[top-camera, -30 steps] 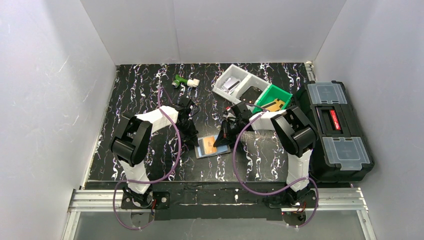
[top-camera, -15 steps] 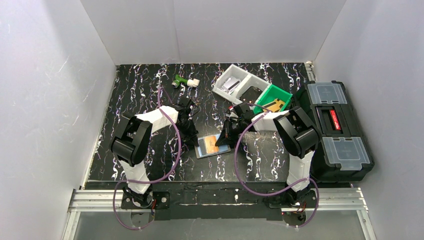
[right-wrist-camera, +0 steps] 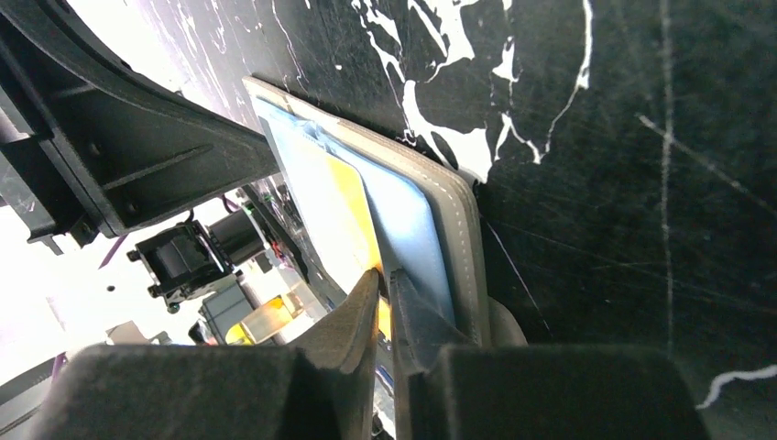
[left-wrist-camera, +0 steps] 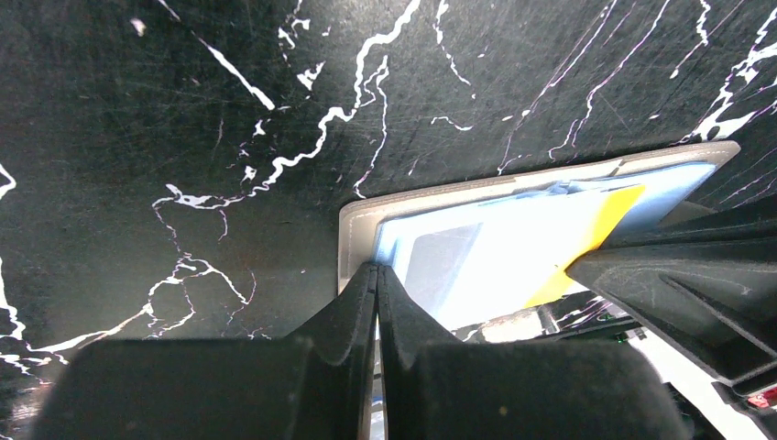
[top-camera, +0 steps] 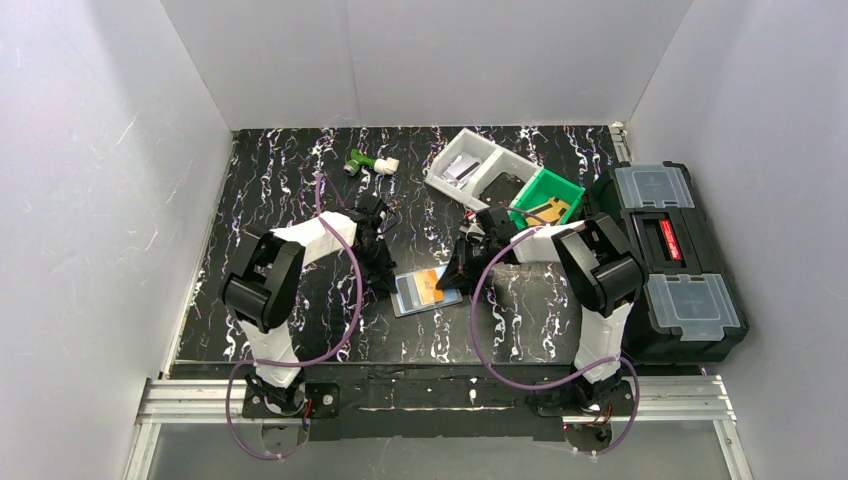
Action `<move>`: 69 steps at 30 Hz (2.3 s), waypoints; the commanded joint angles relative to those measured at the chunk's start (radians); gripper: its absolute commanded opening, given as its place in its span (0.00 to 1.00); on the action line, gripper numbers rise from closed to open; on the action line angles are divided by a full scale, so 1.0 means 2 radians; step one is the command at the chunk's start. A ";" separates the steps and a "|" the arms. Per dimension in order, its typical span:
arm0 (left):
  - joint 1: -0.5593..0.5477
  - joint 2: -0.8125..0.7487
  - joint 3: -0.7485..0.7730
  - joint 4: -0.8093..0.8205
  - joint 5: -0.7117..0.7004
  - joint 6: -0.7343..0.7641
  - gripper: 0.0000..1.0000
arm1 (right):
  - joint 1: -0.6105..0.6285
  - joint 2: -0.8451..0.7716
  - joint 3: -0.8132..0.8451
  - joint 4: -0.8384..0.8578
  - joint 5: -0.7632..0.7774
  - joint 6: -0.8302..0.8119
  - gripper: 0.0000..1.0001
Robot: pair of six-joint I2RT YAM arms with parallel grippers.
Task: Take the credit cards out of the card holder
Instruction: Remove the credit card from the card holder.
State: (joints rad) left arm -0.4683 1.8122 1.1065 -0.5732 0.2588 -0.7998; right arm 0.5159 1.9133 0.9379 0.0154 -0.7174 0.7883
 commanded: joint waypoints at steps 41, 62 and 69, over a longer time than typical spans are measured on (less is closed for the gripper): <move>0.002 0.039 -0.019 -0.022 -0.067 0.021 0.00 | 0.021 0.022 0.032 0.000 -0.012 -0.007 0.01; 0.003 0.023 -0.023 -0.021 -0.076 0.026 0.00 | -0.013 -0.075 0.016 -0.084 0.065 -0.049 0.01; 0.003 0.000 -0.011 -0.022 -0.064 0.039 0.00 | -0.013 -0.107 0.042 -0.116 0.062 -0.054 0.01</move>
State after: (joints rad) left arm -0.4660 1.8137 1.1099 -0.5747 0.2653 -0.7742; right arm 0.4969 1.7626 0.9619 -0.1619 -0.6106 0.7040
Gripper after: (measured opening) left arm 0.008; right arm 0.031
